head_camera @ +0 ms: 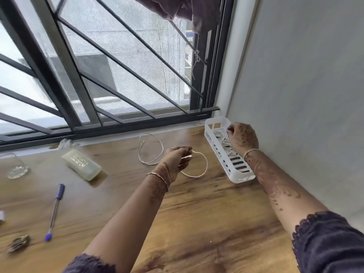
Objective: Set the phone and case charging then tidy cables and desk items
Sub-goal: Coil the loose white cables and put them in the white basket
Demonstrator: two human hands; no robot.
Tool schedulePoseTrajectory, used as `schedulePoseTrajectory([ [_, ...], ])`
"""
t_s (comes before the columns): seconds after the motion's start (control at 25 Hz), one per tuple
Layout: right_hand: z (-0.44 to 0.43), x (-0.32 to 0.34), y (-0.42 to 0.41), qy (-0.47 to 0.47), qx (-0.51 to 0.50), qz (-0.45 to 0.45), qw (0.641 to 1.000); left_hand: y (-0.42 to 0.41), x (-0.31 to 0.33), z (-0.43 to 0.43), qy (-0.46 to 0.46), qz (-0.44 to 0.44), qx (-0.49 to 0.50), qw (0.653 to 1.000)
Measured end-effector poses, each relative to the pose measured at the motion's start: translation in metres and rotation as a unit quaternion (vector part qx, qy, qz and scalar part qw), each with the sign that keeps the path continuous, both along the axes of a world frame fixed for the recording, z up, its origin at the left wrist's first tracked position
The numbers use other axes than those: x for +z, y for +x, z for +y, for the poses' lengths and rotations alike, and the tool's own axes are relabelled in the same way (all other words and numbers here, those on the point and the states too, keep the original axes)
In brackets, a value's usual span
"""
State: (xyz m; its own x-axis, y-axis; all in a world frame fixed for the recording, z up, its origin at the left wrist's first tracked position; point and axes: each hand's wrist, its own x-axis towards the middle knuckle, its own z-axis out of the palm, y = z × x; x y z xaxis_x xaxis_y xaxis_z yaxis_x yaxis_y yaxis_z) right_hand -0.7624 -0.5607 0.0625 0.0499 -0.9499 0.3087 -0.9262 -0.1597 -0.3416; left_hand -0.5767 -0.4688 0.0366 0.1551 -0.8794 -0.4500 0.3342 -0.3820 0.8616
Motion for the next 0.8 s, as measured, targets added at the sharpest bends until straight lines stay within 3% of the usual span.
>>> schedulePoseTrajectory([
  [0.12,0.024,0.001,0.023,-0.037,0.062,-0.012,0.997,0.010,0.007,0.015,-0.003,-0.010,0.023,1.000],
  [0.28,0.056,-0.015,0.055,-0.020,0.145,-0.004,0.989,0.024,0.009,0.036,-0.008,-0.012,0.050,0.999],
  [0.56,0.102,-0.059,0.092,0.096,0.209,0.135,0.964,0.048,-0.003,0.075,0.013,-0.002,0.083,0.996],
  [0.68,0.110,-0.061,0.097,0.082,0.214,0.143,0.963,0.056,-0.010,0.086,0.008,-0.019,0.078,0.997],
  [0.8,0.113,-0.046,0.103,0.155,0.253,0.146,0.944,0.058,-0.011,0.088,-0.012,-0.077,0.054,0.996],
])
